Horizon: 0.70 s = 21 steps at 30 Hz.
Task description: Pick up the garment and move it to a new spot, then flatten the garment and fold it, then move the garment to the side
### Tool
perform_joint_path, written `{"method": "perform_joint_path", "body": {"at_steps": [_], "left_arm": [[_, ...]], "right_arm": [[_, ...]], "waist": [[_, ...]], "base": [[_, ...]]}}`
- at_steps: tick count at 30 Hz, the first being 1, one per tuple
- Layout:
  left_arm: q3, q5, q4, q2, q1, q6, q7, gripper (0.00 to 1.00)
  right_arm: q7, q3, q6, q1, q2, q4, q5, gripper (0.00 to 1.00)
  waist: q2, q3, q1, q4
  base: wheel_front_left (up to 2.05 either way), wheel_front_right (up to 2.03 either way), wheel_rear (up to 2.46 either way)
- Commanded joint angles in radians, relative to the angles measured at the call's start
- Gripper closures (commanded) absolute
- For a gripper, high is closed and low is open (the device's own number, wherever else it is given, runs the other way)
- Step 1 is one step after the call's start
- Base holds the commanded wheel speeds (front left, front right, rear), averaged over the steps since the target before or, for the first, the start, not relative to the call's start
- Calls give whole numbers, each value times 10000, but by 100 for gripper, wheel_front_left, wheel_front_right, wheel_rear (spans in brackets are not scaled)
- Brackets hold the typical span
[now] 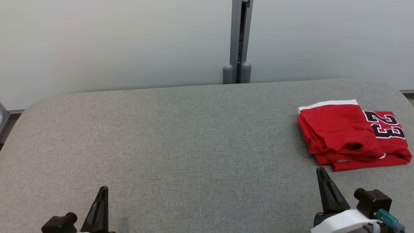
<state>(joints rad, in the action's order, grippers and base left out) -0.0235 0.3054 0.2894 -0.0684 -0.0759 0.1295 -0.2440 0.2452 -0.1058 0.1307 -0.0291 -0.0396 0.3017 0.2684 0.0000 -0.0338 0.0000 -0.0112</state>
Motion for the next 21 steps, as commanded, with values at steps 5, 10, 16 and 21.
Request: {"method": "perform_joint_path", "body": {"at_steps": [5,10,16,21], "left_arm": [[-135,1101,-187,-45,373,1,281,100],[-184,1962,-223,-30,480,2,509,100],[-243,2925,-254,-17,605,3,772,100],[-290,3685,-276,-4,702,4,973,100]], "right_arm": [[-274,174,0,-258,-96,-220,1195,100],[-486,286,0,-311,-127,-246,2104,100],[-729,417,0,-364,-156,-281,3114,100],[-921,526,0,-405,-177,-308,3910,100]], "waist": [[0,16,0,5],[0,31,0,10],[0,49,0,15],[0,64,0,20]], "base": [[0,0,0],[0,0,0],[0,0,0],[0,0,0]]}}
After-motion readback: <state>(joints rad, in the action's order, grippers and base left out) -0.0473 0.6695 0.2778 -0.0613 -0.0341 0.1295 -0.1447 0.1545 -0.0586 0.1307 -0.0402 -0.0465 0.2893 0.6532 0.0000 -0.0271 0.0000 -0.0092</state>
